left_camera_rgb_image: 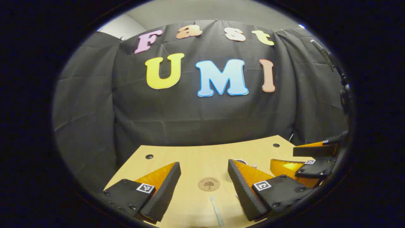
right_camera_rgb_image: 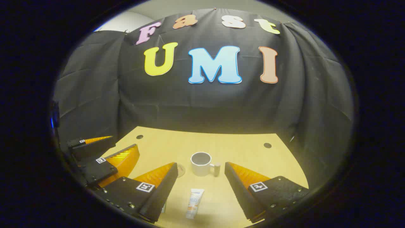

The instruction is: Put the toothbrush and toothpaste on the desktop into the cup, then pick up the cup and place it on the coaster on the desktop.

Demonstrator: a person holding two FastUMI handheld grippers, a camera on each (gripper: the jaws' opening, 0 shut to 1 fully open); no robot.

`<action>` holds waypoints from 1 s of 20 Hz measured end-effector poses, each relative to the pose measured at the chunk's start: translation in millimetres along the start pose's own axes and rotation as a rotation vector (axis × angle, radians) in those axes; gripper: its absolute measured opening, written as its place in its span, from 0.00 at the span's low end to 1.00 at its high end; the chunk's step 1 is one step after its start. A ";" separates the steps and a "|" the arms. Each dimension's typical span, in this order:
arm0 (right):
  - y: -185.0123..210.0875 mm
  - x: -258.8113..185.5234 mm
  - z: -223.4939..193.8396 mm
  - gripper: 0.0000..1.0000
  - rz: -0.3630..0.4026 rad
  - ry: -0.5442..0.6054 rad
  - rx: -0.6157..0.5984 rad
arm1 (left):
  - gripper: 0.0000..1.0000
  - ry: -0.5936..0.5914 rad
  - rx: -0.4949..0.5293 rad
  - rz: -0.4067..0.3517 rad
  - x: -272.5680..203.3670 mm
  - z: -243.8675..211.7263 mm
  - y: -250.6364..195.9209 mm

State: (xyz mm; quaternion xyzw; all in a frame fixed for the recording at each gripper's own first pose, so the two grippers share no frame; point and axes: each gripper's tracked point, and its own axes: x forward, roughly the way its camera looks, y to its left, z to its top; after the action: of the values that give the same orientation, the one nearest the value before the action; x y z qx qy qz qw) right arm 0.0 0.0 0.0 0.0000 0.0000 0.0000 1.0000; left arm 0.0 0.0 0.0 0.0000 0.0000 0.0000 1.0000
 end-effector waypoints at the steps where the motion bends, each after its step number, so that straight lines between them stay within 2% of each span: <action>1: 0.3 2.5 -2.6 0.93 0.001 0.014 -0.002 | 0.98 0.012 -0.003 -0.001 1.0 -3.5 -0.8; 9: 1.1 25.4 -39.5 0.93 0.012 0.169 0.012 | 1.00 0.149 -0.037 0.000 16.7 -48.5 0.3; 10: 0.8 28.3 -45.1 0.94 0.014 0.191 0.016 | 0.97 0.163 -0.041 -0.001 19.0 -52.9 0.4; 11: 2.0 31.3 -49.4 0.93 0.015 0.210 0.018 | 1.00 0.180 -0.046 -0.003 18.9 -60.7 0.8; 13: 2.2 34.4 -60.4 0.94 0.019 0.256 0.019 | 0.94 0.219 -0.053 -0.009 21.3 -75.2 1.4; 14: 2.6 35.2 -66.9 0.93 0.021 0.278 0.020 | 0.97 0.241 -0.054 -0.013 21.6 -84.5 1.0; 20: 9.2 50.4 -100.3 0.94 0.036 0.378 0.032 | 0.98 0.364 -0.064 -0.035 34.0 -132.3 -7.2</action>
State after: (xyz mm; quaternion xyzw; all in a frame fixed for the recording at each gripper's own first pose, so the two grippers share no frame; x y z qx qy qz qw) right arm 50.4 9.2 -100.3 0.0160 0.1877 0.0178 0.9819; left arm 34.0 -7.2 -132.3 -0.0318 0.1812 -0.0176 0.9828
